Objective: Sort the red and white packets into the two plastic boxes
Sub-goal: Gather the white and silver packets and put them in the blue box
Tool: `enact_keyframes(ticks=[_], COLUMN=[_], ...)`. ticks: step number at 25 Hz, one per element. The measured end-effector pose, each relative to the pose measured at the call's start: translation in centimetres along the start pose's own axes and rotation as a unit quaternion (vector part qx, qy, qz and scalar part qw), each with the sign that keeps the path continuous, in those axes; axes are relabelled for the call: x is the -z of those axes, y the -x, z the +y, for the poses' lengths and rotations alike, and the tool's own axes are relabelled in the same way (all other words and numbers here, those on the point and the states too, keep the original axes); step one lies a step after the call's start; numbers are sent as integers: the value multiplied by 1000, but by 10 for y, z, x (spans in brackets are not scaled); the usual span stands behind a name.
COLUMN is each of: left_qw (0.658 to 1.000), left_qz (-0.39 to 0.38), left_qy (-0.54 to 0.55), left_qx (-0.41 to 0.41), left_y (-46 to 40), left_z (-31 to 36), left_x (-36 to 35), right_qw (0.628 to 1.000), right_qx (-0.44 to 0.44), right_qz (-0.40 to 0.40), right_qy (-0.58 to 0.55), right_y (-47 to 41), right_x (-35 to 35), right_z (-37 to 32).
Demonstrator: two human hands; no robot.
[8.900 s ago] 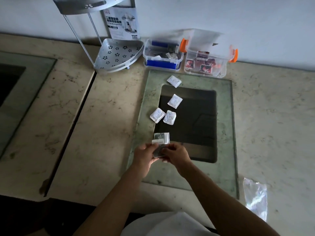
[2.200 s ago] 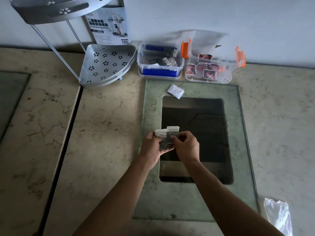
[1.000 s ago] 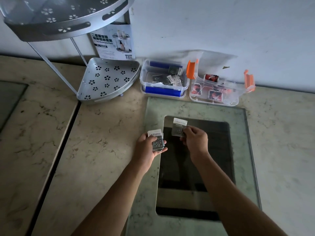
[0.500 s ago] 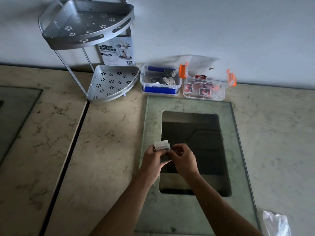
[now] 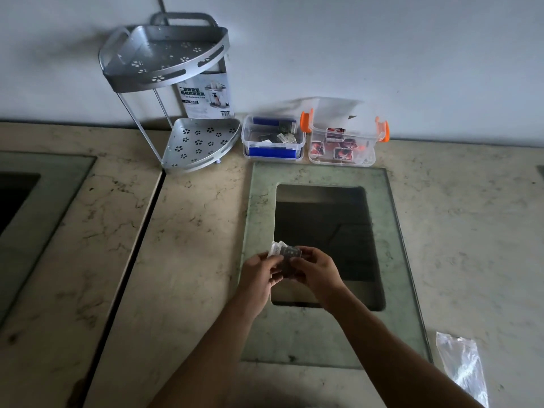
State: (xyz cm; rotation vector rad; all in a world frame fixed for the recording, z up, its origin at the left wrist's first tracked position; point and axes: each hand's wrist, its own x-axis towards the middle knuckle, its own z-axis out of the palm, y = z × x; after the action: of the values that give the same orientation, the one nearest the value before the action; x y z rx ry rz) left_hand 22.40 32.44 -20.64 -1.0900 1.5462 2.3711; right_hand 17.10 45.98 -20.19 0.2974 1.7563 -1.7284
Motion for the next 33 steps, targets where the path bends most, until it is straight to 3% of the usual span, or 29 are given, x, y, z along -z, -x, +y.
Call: enact_keyframes(ticks=[7,19,27,33], left_qw=[998,968,899,927], left_qz=[45,133,160,128], left_qy=[-31,-178,-391,-339], left_qx=[-26,-117,-115,-100], left_y=[-39,-253,-376,-391], left_z=[54,252,285,276], left_x=[-11,-23,-48,-59], right_qw=[998,953,959,963], right_qx=[22,162,65,60], right_qz=[-18,121,73,74], right_qy=[53,224,265,251], right_y=[-48,-263,-390,-401], right_x=[-2,-81,-104,-97], right_z=[-60,-219,-238,-237])
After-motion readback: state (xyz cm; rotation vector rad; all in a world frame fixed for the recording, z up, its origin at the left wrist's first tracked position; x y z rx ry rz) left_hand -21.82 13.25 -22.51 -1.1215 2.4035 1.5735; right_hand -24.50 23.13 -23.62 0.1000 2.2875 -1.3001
